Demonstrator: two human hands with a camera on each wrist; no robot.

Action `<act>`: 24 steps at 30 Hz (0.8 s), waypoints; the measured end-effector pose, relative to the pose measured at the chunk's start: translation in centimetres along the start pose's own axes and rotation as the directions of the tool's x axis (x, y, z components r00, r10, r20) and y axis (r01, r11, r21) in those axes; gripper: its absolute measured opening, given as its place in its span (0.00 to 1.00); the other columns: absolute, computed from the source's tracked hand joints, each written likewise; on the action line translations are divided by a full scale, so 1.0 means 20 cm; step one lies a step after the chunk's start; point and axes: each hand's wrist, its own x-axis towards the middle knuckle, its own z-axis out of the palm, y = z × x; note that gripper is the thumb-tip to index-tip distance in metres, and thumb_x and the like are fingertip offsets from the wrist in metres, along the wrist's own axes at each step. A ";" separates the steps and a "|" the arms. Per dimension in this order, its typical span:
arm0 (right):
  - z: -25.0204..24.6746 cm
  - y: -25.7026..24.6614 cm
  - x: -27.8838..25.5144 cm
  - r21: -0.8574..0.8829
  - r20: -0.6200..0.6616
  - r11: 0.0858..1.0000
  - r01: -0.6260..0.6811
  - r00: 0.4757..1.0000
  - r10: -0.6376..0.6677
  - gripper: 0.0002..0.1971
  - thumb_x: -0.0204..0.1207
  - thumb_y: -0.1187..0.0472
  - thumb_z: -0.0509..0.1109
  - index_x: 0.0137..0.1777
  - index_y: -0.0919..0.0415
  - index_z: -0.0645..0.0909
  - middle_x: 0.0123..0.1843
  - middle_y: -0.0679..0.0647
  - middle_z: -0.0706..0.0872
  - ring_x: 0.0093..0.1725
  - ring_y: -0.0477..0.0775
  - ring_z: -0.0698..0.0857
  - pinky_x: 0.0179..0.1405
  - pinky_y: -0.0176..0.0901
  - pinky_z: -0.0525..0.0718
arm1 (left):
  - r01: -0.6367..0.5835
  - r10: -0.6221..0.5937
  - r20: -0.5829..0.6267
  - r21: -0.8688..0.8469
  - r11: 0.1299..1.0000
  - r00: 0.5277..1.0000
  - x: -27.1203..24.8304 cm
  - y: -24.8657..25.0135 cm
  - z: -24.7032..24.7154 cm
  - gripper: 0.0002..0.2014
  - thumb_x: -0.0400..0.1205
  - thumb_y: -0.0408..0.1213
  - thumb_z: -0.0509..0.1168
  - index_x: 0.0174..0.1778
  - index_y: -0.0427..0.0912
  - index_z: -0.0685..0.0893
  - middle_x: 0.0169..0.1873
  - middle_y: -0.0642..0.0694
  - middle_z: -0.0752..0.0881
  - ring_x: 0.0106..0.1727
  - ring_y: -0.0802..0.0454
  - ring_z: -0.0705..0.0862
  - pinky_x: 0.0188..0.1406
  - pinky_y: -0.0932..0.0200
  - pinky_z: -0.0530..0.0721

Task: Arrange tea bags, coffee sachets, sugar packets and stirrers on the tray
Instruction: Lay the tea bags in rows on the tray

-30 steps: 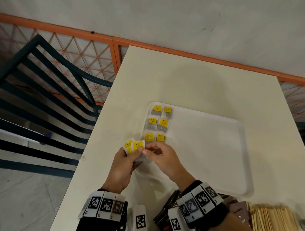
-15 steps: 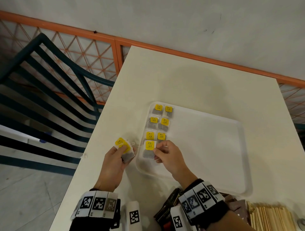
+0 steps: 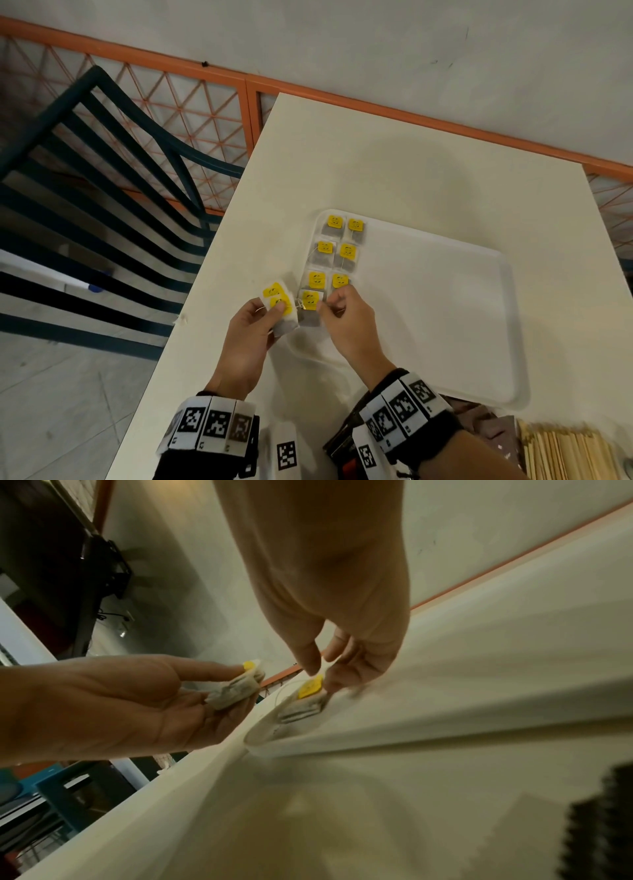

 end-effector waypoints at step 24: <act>-0.23 0.06 -0.03 0.261 0.177 0.939 -0.223 0.968 0.180 0.03 0.74 0.67 0.71 0.42 0.58 0.81 0.35 0.53 0.86 0.33 0.48 0.83 0.37 0.36 0.83 | -0.152 0.182 -0.022 0.464 0.873 0.983 -0.05 -0.03 0.02 0.05 0.74 0.33 0.73 0.40 0.47 0.86 0.38 0.50 0.89 0.38 0.58 0.85 0.38 0.70 0.79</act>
